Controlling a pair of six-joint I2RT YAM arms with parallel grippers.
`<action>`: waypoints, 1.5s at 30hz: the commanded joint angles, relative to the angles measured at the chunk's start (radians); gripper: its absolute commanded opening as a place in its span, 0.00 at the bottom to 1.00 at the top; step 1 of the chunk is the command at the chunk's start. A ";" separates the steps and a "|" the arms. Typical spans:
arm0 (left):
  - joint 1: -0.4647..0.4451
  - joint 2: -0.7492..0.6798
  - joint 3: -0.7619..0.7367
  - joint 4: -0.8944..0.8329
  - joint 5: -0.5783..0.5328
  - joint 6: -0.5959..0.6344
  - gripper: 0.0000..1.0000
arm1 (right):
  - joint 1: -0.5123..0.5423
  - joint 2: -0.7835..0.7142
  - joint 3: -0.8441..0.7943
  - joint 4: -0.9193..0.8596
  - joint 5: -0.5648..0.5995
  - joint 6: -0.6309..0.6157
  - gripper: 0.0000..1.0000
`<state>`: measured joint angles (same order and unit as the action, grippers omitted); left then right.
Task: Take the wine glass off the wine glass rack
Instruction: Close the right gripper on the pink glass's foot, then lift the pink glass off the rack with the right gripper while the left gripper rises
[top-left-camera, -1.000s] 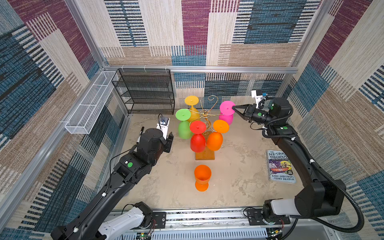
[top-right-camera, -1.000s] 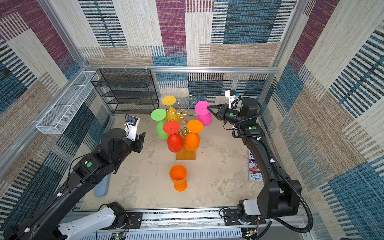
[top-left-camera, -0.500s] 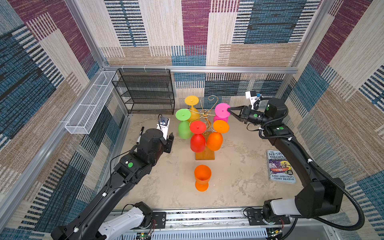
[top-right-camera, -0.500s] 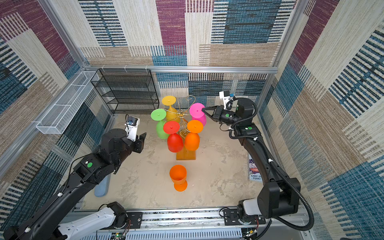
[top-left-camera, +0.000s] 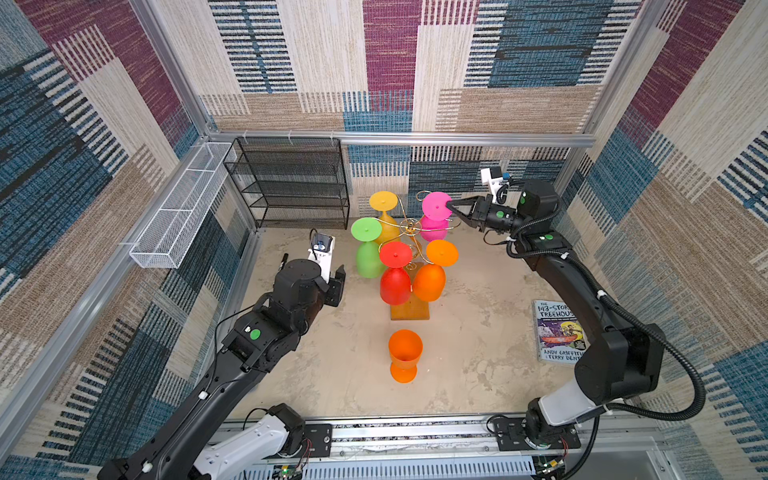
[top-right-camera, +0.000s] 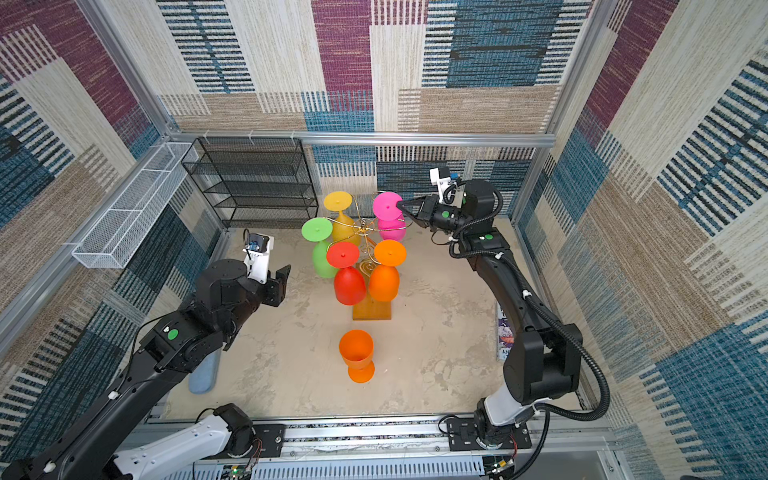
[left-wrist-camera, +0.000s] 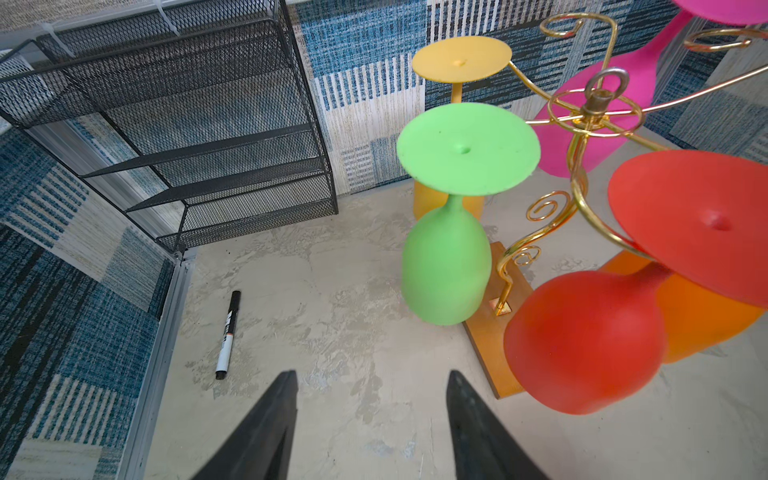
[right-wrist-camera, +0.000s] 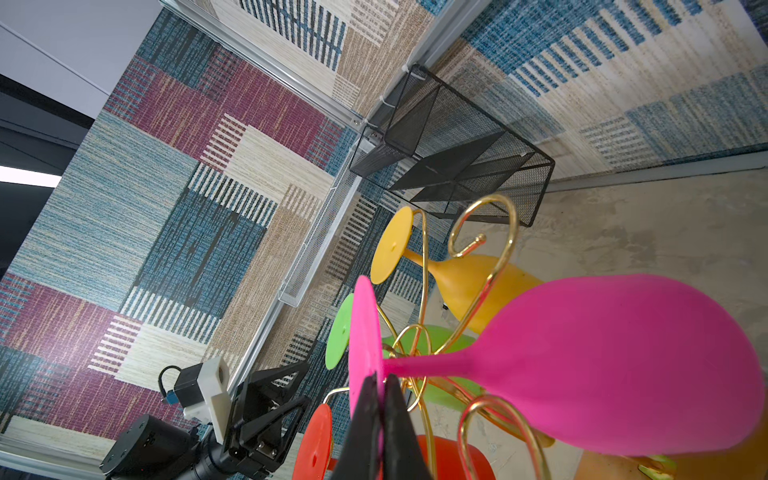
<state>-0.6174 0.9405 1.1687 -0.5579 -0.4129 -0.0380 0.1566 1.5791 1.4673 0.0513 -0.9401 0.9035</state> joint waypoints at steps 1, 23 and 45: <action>0.002 -0.002 0.003 0.013 0.021 0.001 0.64 | -0.005 0.017 0.028 0.018 0.013 0.005 0.00; 0.009 0.046 0.082 0.122 0.256 -0.005 0.69 | -0.186 -0.252 0.030 -0.112 0.093 -0.119 0.00; 0.286 0.394 0.064 1.153 1.423 -0.691 0.70 | 0.052 -0.430 -0.168 0.609 -0.017 0.116 0.00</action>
<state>-0.3340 1.3060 1.2339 0.3210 0.8482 -0.5446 0.1795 1.1378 1.3128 0.5041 -0.9585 0.9745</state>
